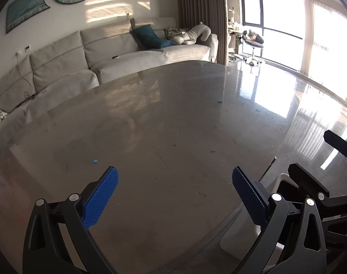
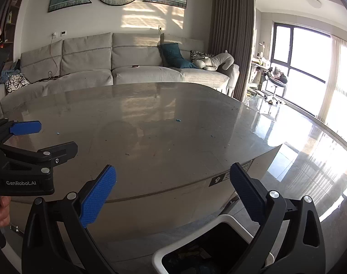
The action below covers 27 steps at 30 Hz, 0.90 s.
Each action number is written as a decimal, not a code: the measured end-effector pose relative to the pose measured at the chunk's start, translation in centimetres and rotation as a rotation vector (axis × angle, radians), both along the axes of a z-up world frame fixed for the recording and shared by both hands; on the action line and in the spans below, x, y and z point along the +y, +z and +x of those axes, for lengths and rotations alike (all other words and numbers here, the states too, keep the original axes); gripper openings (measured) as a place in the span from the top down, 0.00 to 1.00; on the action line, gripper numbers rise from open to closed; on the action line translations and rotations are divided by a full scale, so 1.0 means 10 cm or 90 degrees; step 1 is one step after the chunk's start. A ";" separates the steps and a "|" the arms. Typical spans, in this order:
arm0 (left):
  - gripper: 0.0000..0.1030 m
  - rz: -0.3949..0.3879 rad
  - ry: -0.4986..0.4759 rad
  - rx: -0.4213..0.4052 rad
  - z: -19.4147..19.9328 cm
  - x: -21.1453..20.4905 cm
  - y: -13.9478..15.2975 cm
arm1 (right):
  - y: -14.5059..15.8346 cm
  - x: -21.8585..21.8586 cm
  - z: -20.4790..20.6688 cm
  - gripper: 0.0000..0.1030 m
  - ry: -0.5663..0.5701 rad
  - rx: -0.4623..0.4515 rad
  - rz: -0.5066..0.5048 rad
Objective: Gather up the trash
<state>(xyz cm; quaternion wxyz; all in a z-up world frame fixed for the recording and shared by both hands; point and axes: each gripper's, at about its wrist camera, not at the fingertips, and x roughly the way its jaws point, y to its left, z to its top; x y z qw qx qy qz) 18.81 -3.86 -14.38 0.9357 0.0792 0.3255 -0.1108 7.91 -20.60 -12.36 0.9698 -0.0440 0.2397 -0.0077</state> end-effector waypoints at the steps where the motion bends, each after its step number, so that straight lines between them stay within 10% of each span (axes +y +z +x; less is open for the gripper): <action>1: 0.04 -0.003 0.006 0.001 0.02 0.05 0.01 | 0.03 0.03 0.04 0.04 0.008 -0.004 -0.004; 27: 0.04 0.045 0.110 -0.063 0.24 0.75 0.23 | 0.37 0.58 0.51 0.04 0.072 -0.056 0.052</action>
